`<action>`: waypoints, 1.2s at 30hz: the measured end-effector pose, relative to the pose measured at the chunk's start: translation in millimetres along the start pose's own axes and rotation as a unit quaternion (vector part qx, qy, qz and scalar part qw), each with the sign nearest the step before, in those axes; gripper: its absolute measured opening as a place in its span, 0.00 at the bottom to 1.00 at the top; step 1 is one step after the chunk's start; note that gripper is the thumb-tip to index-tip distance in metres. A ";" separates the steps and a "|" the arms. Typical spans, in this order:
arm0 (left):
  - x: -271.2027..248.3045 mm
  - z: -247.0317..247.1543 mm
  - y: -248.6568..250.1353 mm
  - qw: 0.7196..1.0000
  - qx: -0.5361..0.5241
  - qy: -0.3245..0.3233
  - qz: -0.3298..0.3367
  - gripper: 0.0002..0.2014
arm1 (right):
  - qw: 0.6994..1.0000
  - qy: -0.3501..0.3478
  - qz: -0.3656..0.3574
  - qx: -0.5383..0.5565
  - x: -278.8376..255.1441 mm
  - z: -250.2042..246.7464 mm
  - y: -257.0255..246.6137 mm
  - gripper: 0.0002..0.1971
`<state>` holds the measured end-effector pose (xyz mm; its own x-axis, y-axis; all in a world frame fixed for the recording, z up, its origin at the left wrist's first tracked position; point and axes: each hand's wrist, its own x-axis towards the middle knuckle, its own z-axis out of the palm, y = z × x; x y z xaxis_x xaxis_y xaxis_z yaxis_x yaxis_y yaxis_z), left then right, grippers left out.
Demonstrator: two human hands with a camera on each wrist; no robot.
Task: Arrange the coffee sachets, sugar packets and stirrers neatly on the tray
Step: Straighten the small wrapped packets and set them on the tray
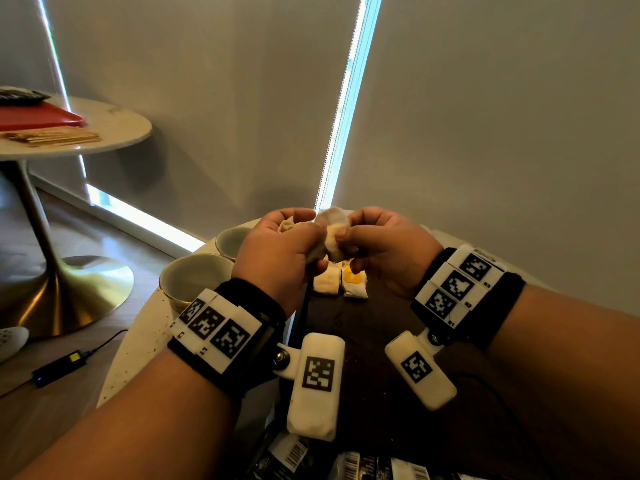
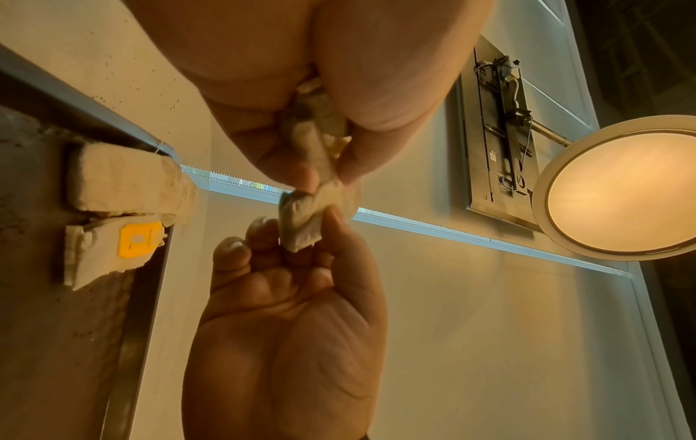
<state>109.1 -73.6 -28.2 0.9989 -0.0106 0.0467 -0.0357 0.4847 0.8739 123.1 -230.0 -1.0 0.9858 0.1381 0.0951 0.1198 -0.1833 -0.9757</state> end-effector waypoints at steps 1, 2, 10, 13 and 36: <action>0.2 0.0 0.0 1.000 0.008 0.003 0.002 0.08 | 1.000 -0.008 -0.001 -0.005 -0.1 -1.0 -0.2 0.04; 0.5 -0.2 -0.2 1.000 0.013 0.006 0.002 0.07 | 1.000 -0.014 -0.003 -0.010 0.0 -1.8 -0.4 0.04; 1.8 -0.9 -2.9 0.999 0.040 0.000 -0.001 0.07 | 0.999 -0.006 -0.016 -0.038 4.0 -4.2 -5.9 0.06; 1.1 1.6 -0.8 1.000 0.016 0.008 -0.004 0.05 | 0.998 0.013 -0.011 -0.053 6.1 -7.1 -5.8 0.07; 0.3 2.4 4.3 0.999 -0.017 0.033 0.033 0.12 | 0.918 -0.022 0.169 -0.358 26.2 11.4 22.6 0.06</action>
<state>109.1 -73.6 -23.3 0.9944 0.0798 0.0695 -0.1006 0.5113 0.8535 150.3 -219.4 -22.8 0.9771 -0.0084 -0.2125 -0.1304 -0.8132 -0.5672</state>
